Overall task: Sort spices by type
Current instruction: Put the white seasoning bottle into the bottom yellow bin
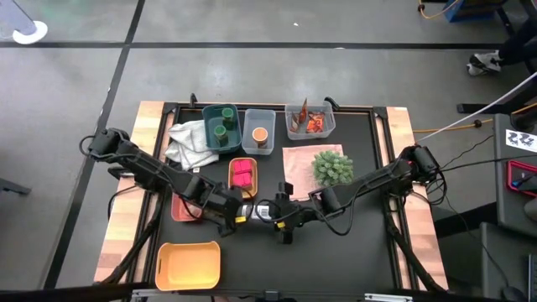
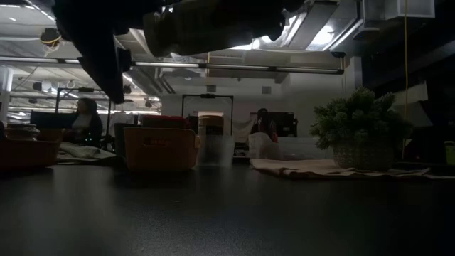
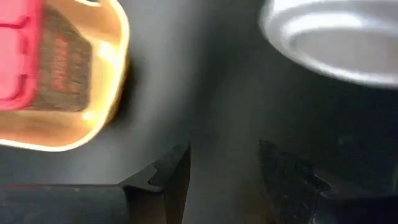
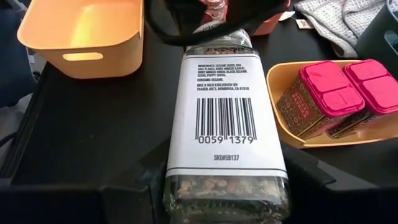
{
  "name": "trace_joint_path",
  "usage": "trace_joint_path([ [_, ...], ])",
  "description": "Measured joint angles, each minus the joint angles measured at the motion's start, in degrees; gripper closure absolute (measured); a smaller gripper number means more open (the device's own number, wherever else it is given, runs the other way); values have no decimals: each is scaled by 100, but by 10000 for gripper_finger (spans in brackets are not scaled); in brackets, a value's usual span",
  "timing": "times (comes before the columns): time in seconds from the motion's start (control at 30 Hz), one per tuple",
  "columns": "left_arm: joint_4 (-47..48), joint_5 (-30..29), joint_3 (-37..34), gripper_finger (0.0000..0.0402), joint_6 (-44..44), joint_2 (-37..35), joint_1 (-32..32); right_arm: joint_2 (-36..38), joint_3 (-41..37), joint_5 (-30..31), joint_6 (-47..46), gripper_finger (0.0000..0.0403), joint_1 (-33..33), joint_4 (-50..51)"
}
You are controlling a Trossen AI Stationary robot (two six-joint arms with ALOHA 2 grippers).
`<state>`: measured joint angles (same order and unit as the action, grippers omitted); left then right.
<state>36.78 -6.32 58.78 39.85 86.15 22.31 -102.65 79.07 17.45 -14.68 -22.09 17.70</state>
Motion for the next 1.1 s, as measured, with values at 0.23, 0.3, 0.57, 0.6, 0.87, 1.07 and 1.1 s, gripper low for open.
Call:
trace_joint_path([
  [0.23,-46,-188,2,233,210,0,4,147,-9,-13,0,200,0,190],
  [0.3,-66,-236,0,233,262,0,-2,257,-9,-3,0,200,0,310],
  [0.57,-503,-357,2,233,-276,35,-144,804,-9,7,-37,200,-2,815],
  [0.6,-525,-356,2,233,-281,65,-167,871,-9,10,-37,200,-2,848],
  [0.87,-902,-333,-1,207,-272,257,-405,1393,-9,169,-46,200,-2,1427],
  [1.07,-2150,-335,-2,158,-1051,279,-611,1744,-9,350,-188,200,-2,1901],
  [1.1,-2283,-334,-2,153,-1234,266,-629,1793,-9,353,-193,200,-2,1981],
])
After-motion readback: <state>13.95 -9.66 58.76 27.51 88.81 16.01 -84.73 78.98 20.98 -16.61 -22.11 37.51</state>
